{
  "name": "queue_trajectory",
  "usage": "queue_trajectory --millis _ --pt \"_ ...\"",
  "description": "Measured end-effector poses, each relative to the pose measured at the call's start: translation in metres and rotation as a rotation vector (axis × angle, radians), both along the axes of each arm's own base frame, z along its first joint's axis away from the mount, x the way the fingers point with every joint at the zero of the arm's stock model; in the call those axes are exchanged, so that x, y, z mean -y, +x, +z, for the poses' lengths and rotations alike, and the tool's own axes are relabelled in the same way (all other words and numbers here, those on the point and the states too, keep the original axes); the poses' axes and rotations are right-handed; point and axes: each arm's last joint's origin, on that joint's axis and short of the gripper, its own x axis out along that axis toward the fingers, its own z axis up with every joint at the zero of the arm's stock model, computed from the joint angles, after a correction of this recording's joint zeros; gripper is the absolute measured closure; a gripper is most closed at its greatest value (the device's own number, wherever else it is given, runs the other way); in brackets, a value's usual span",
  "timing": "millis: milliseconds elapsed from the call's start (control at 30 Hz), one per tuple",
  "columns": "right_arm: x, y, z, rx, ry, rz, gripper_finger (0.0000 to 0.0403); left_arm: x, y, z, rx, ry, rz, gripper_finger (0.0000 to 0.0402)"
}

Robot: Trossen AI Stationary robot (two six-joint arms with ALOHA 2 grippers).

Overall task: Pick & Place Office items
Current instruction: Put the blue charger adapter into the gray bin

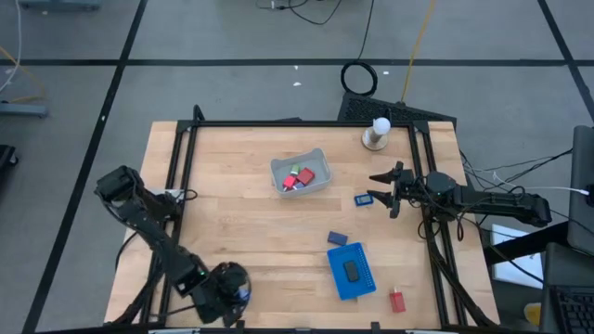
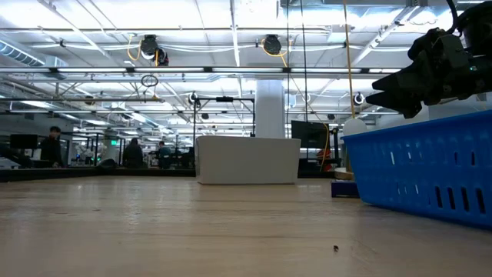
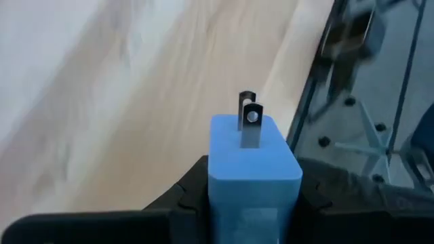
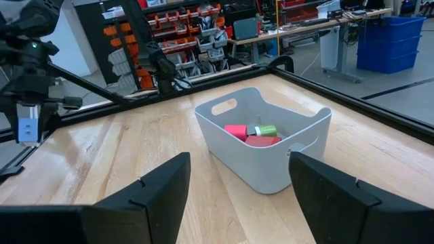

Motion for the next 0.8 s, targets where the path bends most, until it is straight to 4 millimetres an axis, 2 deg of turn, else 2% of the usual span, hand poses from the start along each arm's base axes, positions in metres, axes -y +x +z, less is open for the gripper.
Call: queue_trajectory --millis 200,500,667,800 --pt "0.000 0.000 0.000 0.000 0.000 0.000 0.0160 -0.021 0.040 0.021 0.099 0.040 0.006 0.0291" --pt "0.000 0.000 0.000 0.000 0.000 0.000 0.0160 -0.074 0.101 0.062 0.253 0.103 0.089 0.0291" --pt "0.000 0.000 0.000 0.000 0.000 0.000 0.0161 -0.106 0.127 0.090 0.342 0.146 0.157 0.0291" --pt "0.000 0.000 0.000 0.000 0.000 0.000 0.0161 -0.132 0.140 0.105 0.384 0.190 0.195 0.0291"
